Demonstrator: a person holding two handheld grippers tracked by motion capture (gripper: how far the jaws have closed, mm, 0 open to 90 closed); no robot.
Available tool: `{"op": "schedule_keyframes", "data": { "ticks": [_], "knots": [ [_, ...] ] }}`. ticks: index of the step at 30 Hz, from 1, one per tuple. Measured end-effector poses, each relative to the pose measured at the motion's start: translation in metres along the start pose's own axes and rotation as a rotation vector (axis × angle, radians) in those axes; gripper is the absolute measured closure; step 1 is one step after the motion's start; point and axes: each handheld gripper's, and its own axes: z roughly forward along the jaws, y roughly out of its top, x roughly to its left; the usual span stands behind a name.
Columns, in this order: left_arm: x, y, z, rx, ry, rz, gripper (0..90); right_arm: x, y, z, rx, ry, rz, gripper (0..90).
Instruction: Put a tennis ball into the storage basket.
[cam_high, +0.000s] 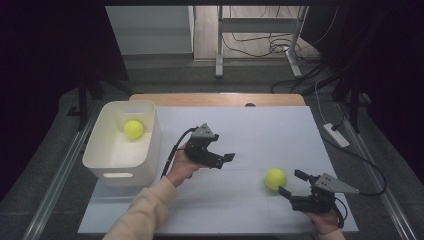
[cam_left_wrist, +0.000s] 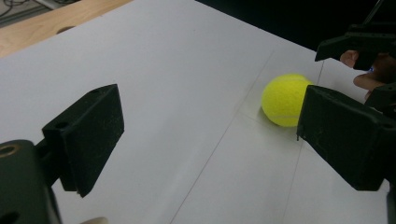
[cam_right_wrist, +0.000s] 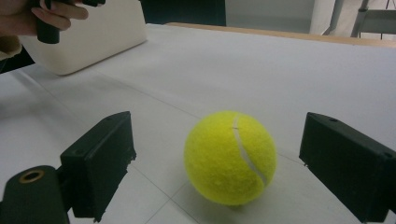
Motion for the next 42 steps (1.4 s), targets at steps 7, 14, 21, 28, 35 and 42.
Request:
{"op": "schedule_keyframes", "data": {
  "ticks": [7,14,21,28,35,42],
  "knots": [
    [-0.005,0.0,0.009,0.008,-0.013,0.01,7.8,0.0,0.0,0.002,0.0,-0.002,-0.002,10.0],
    [-0.01,0.001,0.017,0.021,-0.023,0.023,7.8,0.0,0.001,0.001,-0.004,0.0,0.009,10.0],
    [-0.014,0.002,0.027,0.019,-0.046,0.027,7.9,0.001,0.001,0.002,-0.002,0.0,0.002,10.0],
    [-0.019,0.002,0.039,0.034,-0.052,0.045,7.8,0.0,0.0,0.002,-0.006,0.003,0.003,10.0],
    [-0.021,0.001,0.055,0.046,-0.08,0.041,7.9,0.0,0.001,0.001,-0.013,0.005,0.009,10.0],
    [-0.024,0.001,0.069,0.074,-0.098,0.052,7.7,0.0,0.002,0.0,-0.024,0.007,0.014,10.0]
  ]
}}
